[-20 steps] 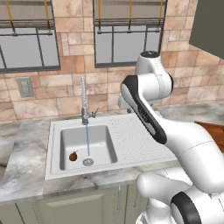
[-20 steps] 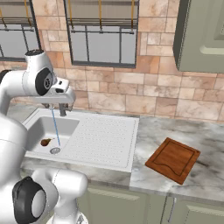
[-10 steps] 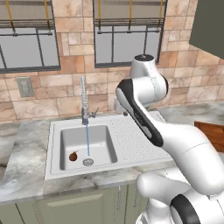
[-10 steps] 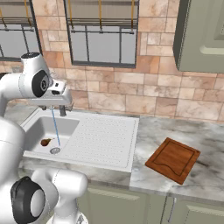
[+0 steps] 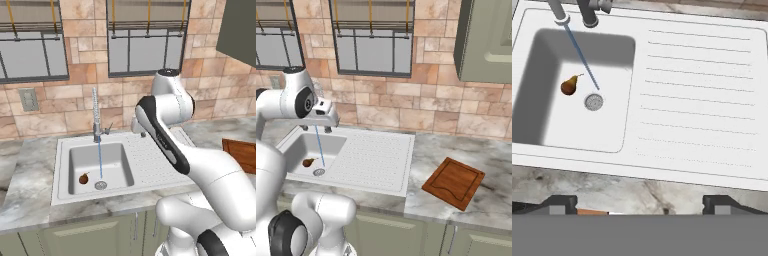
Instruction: Pick the pear from the sink and place it on the cutting board to airdry. Then turn off the sink faucet.
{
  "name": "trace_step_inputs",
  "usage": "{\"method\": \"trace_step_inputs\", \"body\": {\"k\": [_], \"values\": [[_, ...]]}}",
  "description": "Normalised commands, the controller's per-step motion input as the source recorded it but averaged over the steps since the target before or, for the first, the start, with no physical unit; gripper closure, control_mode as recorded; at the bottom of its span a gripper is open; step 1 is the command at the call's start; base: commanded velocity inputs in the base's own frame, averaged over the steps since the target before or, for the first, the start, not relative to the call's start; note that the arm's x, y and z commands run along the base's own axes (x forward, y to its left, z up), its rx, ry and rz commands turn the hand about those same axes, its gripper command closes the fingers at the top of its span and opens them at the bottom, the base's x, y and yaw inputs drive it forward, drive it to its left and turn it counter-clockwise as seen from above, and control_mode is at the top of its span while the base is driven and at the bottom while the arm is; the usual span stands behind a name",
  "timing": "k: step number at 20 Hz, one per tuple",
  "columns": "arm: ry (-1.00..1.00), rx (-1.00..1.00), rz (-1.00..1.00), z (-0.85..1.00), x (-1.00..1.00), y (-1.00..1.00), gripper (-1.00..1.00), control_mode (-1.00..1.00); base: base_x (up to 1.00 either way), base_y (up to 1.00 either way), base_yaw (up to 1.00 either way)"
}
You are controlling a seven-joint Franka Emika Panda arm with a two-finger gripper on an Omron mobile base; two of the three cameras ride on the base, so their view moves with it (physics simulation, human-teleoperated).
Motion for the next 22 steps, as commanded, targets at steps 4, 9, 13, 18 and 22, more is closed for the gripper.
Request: {"method": "trace_step_inputs", "body": {"k": [4,9,13,18,22], "values": [[0.01,0.20,0.00,-0.11,-0.01,0.01,-1.00,-1.00,0.00,0.00,0.00],[0.00,0.03,0.00,-0.08,0.00,0.20,-1.00,-1.00,0.00,0.00,0.00],[0.00,-0.01,0.00,0.00,0.00,0.39,-1.00,-1.00,0.00,0.00,0.00],[0.00,0.00,0.00,-0.03,0.00,0.19,-1.00,-1.00,0.00,0.00,0.00],[0.00,0.00,0.00,-0.18,0.03,0.15,-1.00,-1.00,0.00,0.00,0.00]]}}
